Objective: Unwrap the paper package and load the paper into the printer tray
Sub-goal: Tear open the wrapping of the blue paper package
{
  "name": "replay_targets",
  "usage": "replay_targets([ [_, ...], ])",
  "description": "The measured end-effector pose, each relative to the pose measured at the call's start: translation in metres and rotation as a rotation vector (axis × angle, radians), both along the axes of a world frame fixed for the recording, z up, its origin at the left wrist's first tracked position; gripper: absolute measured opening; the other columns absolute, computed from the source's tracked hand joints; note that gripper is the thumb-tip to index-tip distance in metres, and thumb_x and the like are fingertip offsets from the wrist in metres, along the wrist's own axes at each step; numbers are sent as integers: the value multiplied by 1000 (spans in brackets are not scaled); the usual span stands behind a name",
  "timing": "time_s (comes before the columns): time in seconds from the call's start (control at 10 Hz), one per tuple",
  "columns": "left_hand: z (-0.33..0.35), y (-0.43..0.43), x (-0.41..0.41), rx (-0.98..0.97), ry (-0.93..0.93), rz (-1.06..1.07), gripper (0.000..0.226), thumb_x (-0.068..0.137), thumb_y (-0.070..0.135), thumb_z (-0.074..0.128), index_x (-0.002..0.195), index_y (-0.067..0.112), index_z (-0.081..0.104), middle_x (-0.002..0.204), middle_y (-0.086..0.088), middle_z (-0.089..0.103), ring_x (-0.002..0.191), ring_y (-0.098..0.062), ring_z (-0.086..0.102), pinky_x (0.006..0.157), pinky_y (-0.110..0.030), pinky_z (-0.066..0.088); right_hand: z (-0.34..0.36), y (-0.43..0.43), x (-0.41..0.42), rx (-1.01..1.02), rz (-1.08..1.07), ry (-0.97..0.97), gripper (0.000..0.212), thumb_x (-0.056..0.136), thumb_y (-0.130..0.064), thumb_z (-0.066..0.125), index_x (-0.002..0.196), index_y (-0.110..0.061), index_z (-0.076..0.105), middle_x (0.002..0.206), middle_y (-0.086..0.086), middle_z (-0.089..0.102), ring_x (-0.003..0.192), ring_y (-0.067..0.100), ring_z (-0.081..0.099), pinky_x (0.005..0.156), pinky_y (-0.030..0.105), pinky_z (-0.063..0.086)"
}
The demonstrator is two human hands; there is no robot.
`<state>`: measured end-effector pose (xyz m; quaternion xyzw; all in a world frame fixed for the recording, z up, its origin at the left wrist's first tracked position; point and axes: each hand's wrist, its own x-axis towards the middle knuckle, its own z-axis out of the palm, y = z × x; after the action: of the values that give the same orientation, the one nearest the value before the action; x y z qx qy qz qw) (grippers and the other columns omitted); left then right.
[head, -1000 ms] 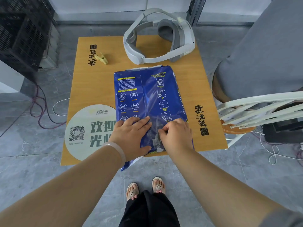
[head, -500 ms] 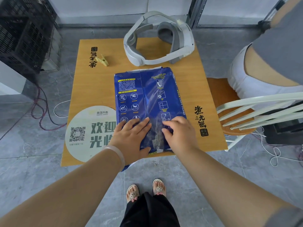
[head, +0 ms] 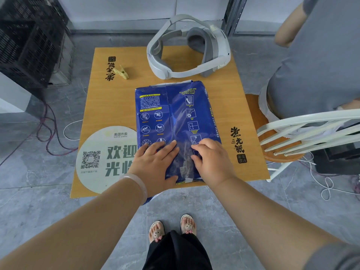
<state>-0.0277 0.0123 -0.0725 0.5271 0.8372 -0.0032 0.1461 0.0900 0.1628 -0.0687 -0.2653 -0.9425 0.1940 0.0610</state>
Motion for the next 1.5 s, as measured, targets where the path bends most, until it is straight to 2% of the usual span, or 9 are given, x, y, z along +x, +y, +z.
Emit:
replay_targets([
  [0.1, 0, 0, 0, 4, 0, 1, 80, 78, 68, 34, 148, 37, 11, 158, 19, 7, 144, -14, 10, 117, -43, 4, -1, 1, 2, 8, 14, 23, 27, 84, -21, 69, 109, -11, 70, 104, 4, 66, 99, 24, 58, 85, 35, 52],
  [0.3, 0, -1, 0, 11, -4, 3, 80, 78, 68, 34, 148, 37, 10, 158, 19, 7, 144, -14, 9, 117, -43, 4, -4, 5, 3, -84, -35, 78, 23, 82, -22, 71, 103, -14, 74, 98, 4, 67, 94, 21, 58, 81, 25, 46],
  [0.6, -1, -1, 0, 12, -14, 12, 81, 78, 68, 34, 148, 37, 10, 158, 19, 7, 144, -14, 9, 117, -43, 3, -5, 5, -1, -111, -2, 55, 18, 82, -27, 70, 95, -16, 77, 95, 2, 69, 95, 21, 58, 83, 29, 51],
  [0.7, -1, -1, 0, 14, -17, 13, 81, 77, 69, 34, 148, 38, 9, 158, 20, 6, 144, -13, 8, 117, -43, 2, -6, 5, -2, -135, -58, 51, 30, 83, -30, 69, 109, -17, 72, 106, 2, 68, 102, 20, 58, 83, 22, 44],
  [0.8, -2, -1, -1, 15, -26, 15, 81, 77, 69, 34, 147, 38, 9, 158, 20, 7, 144, -13, 8, 117, -43, 2, -7, 4, -2, -138, -87, 28, 38, 84, -33, 68, 117, -16, 67, 113, 2, 63, 107, 19, 55, 86, 21, 42],
  [1.0, -1, -1, 0, 26, -24, 19, 80, 77, 68, 36, 147, 38, 11, 158, 20, 8, 144, -13, 10, 117, -43, 3, -6, 2, -2, -128, -77, 39, 29, 84, -30, 69, 109, -16, 71, 106, 4, 65, 104, 20, 55, 88, 27, 47],
  [1.3, -3, -1, -1, 21, -29, 15, 81, 77, 69, 34, 147, 38, 11, 158, 20, 8, 144, -14, 10, 118, -44, 4, 0, 6, -13, -133, -141, -10, 23, 84, -30, 68, 102, -16, 73, 102, 4, 66, 96, 21, 60, 77, 27, 48],
  [1.4, -2, -1, -1, 26, -21, 8, 81, 76, 68, 37, 147, 36, 15, 158, 19, 11, 144, -15, 13, 118, -44, 6, 1, 6, -17, -136, -157, -35, 17, 85, -28, 66, 95, -17, 74, 100, 5, 65, 93, 21, 60, 77, 31, 51],
  [1.5, -3, -1, -1, 25, -21, 13, 81, 76, 69, 37, 147, 37, 14, 158, 19, 11, 144, -14, 13, 117, -44, 6, 0, 4, -19, -109, -151, -53, 15, 87, -27, 63, 87, -17, 74, 96, 5, 65, 89, 21, 59, 73, 27, 47],
])
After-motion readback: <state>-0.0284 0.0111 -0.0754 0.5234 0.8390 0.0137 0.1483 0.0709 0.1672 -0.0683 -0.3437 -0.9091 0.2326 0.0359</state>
